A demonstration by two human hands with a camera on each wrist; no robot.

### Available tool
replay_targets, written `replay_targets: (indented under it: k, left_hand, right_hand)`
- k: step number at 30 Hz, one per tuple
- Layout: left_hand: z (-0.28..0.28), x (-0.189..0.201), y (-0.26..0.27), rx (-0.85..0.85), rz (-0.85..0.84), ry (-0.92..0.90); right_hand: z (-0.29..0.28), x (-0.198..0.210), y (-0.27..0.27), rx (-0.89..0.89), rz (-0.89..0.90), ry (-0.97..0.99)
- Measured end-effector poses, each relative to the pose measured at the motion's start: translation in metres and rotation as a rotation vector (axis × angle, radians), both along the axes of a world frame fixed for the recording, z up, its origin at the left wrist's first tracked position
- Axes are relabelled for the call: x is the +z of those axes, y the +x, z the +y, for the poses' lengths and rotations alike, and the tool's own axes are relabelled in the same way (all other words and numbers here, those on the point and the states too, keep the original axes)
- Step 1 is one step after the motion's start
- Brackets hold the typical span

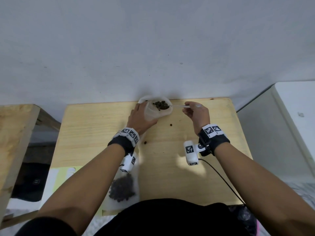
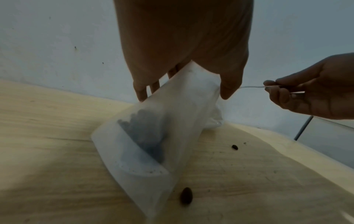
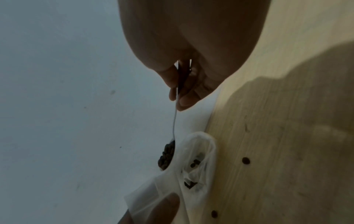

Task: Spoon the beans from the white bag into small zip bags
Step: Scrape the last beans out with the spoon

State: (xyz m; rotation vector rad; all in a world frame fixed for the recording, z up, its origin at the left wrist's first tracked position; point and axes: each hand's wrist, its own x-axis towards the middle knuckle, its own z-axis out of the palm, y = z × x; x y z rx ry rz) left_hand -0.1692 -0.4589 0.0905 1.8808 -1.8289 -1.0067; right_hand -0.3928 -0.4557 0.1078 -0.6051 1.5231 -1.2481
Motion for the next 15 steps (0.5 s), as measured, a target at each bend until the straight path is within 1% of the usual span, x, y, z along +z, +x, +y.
replay_targets:
  k: [4, 9, 12, 15]
  left_hand:
    - [0.008, 0.005, 0.001, -0.008, 0.019, -0.039]
    - [0.02, 0.003, 0.002, -0.039, -0.047, -0.082]
    - [0.024, 0.001, 0.001, -0.046, -0.064, -0.081]
    - [0.023, 0.0, 0.002, -0.044, -0.068, -0.069]
  right_hand:
    - [0.009, 0.006, 0.008, 0.117, 0.095, -0.107]
    - [0.027, 0.005, 0.009, 0.276, 0.254, -0.234]
    - [0.036, 0.003, 0.01, 0.315, 0.316, -0.284]
    - [0.039, 0.004, 0.009, 0.303, 0.348, -0.327]
